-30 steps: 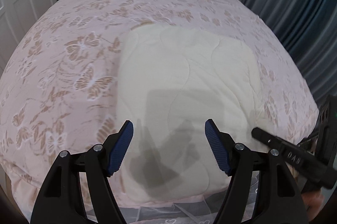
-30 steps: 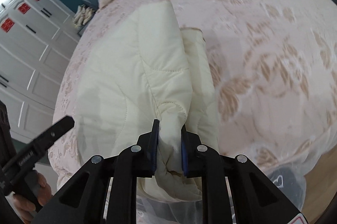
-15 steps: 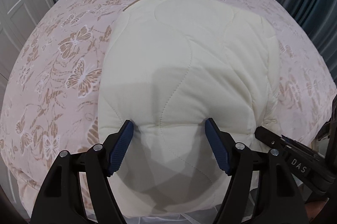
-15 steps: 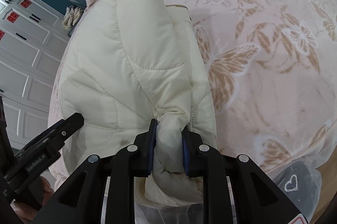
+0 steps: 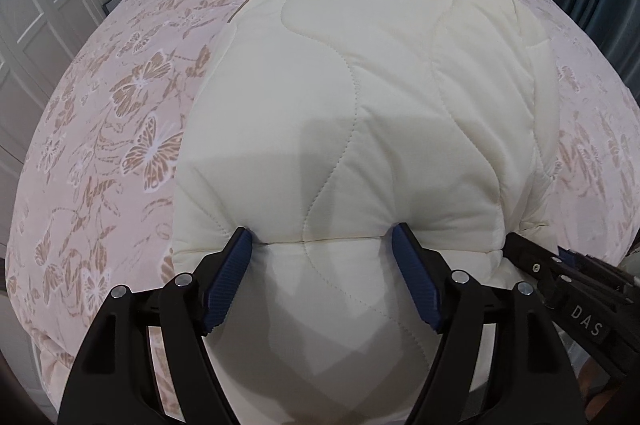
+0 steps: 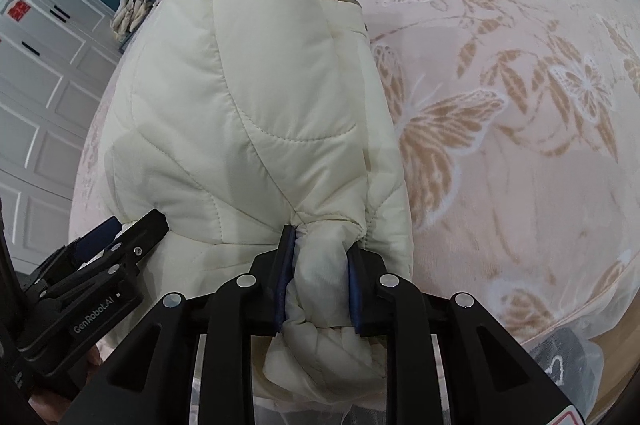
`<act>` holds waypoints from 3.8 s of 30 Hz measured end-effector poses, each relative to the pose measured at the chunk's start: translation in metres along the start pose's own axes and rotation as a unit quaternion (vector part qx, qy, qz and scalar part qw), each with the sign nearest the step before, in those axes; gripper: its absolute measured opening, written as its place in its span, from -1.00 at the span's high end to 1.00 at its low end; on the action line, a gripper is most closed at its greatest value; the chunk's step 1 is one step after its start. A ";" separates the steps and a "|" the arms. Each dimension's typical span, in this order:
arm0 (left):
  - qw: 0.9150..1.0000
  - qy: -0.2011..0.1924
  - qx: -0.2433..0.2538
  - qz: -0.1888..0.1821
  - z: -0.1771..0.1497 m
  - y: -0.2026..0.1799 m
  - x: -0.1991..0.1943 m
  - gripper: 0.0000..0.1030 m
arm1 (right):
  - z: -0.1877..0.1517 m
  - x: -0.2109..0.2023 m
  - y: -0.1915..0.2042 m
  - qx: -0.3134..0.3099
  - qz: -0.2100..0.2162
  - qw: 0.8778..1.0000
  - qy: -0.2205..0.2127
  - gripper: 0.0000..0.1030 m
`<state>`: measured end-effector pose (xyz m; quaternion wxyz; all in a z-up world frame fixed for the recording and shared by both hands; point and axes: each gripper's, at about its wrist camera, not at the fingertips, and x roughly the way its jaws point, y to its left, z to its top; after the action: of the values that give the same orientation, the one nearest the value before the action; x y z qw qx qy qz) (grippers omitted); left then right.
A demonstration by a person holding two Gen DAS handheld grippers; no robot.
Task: Fold large clothes
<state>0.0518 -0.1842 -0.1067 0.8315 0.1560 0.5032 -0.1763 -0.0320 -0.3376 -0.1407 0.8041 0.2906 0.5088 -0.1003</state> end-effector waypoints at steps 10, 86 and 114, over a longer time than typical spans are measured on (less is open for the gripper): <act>1.000 -0.003 0.006 0.000 0.002 0.003 -0.006 -0.39 | 0.005 -0.006 0.038 -0.069 -0.080 0.994 0.010 0.52; 0.973 0.058 -0.171 -0.140 -0.017 0.109 0.015 -0.91 | 0.017 -0.005 -0.012 0.022 0.034 0.998 0.052 -0.68; 0.980 -0.001 -0.085 -0.180 0.020 0.086 -0.029 -0.08 | 0.006 -0.013 0.011 0.021 0.099 0.995 0.015 0.15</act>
<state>0.0932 -0.1127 -0.0645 0.7969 -0.0089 0.5354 -0.2796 -0.0282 -0.3341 -0.1239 0.7963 0.3576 0.4871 -0.0269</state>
